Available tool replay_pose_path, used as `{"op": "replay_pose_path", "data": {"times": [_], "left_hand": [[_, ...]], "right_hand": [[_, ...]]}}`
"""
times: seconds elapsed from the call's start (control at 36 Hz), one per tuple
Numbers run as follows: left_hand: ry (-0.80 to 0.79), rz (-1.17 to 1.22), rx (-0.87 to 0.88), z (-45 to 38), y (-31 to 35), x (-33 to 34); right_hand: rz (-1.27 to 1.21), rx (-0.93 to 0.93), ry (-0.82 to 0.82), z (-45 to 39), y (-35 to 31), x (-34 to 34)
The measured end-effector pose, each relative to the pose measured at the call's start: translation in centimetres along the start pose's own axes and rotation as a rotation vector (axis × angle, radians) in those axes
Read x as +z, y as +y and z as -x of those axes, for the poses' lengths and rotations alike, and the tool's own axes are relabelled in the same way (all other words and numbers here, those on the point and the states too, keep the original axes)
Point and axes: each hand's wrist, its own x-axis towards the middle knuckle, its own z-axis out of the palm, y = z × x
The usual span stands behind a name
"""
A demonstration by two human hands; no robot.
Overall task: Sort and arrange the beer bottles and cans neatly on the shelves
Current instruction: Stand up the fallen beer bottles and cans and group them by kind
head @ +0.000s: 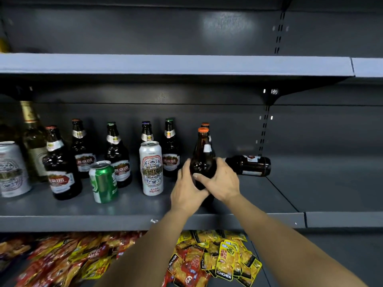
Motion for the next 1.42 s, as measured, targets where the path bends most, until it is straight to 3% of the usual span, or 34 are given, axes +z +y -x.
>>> {"op": "replay_pose_path", "data": {"times": [0.22, 0.36, 0.56, 0.61, 0.69, 0.81, 0.92, 1.08, 1.25, 1.42], "left_hand": [[0.216, -0.052, -0.109, -1.6, -1.9, -2.0], [0.241, -0.035, -0.180, -2.4, -2.7, -2.3], [0.271, -0.069, -0.253, -3.5, -2.1, -0.7], [0.289, -0.081, -0.267, -3.8, -2.0, 0.0], [0.319, -0.084, -0.273, -4.0, -1.9, 0.8], [0.378, -0.064, -0.243, -4.1, -1.8, 1.9], [0.426, -0.060, -0.208, -4.0, -2.3, 2.7], [0.452, -0.068, -0.187, -4.3, -3.1, 3.1], [0.454, -0.076, -0.176, -4.2, -3.1, 3.1], [0.447, -0.075, -0.166, -4.2, -3.1, 3.1]], "right_hand": [[-0.132, -0.009, -0.086, -1.3, -3.2, 3.8], [-0.095, -0.081, -0.130, -2.1, -3.4, 4.9], [0.094, -0.043, 0.318, -5.0, 2.8, 2.2], [0.268, -0.011, 0.278, -6.5, 5.4, 1.2], [0.511, 0.104, 0.082, -8.2, 8.7, 0.2], [0.622, 0.217, -0.134, -10.1, 11.9, -0.7], [0.752, 0.200, -0.254, -11.7, 13.2, -1.0], [0.822, 0.228, -0.286, -12.9, 13.9, 0.3], [1.130, 0.034, -0.120, -12.8, 14.0, 0.2], [0.932, 0.032, -0.131, -12.1, 15.2, -0.9]]}}
